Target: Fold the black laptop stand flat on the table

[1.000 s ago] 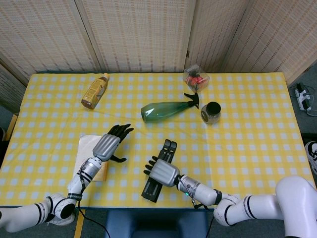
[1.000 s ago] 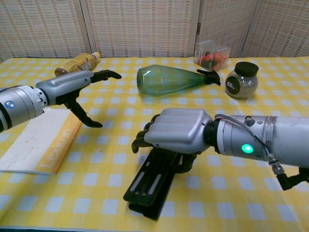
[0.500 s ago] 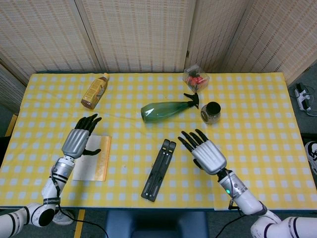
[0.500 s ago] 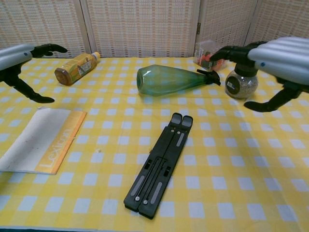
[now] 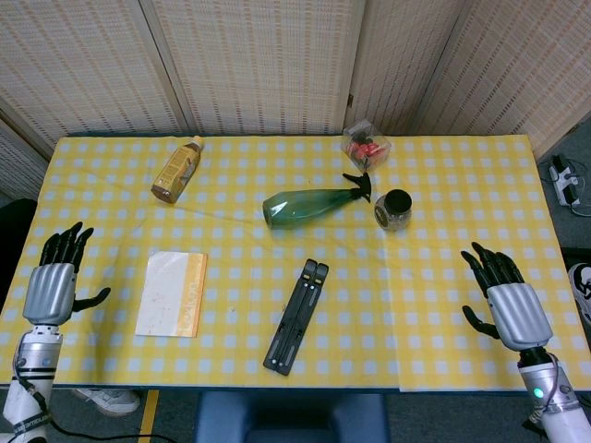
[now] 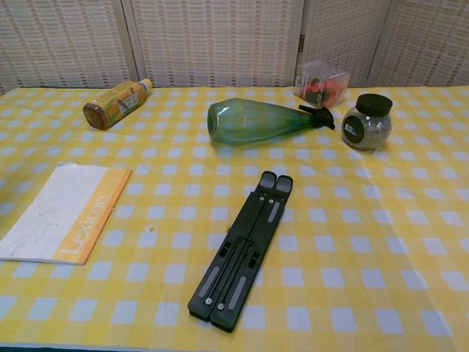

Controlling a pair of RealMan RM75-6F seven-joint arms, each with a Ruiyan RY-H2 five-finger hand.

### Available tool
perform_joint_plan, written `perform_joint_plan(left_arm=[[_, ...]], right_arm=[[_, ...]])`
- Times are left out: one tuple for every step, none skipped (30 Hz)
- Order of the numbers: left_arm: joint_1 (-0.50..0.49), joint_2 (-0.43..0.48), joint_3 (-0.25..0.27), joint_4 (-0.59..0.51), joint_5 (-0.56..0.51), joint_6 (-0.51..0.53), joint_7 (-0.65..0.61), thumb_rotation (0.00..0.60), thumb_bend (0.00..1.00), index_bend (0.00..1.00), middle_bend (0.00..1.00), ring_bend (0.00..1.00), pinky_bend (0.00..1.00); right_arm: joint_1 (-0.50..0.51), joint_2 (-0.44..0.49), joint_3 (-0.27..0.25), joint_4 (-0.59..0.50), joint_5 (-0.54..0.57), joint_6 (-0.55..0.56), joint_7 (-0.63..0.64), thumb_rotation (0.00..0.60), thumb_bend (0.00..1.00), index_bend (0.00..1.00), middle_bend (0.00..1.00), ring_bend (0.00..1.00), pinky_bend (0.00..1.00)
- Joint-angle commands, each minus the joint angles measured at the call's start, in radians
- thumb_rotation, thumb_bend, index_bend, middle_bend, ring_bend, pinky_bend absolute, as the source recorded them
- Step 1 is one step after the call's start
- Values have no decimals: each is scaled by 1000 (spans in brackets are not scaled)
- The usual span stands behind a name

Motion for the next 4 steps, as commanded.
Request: perform_joint_plan(left_arm=[[69, 26, 39, -28, 66, 94, -6, 600, 208, 26, 0, 0, 0], [81, 27, 45, -31, 76, 108, -5, 600, 208, 27, 0, 0, 0], [94, 29, 51, -33, 87, 121, -5, 600, 208, 28, 0, 0, 0], [102, 30, 54, -33, 93, 127, -5, 600, 207, 29, 0, 0, 0]], right_arm=[[-74, 10, -8, 57, -22, 54, 99, 600, 369, 0, 1, 41, 40], [-83, 7, -5, 67, -26, 62, 111, 600, 369, 0, 1, 40, 35], [-93, 4, 0, 78, -31, 70, 121, 600, 369, 0, 1, 40, 32], [-99, 0, 4, 85, -35, 76, 123, 600, 369, 0, 1, 40, 29]])
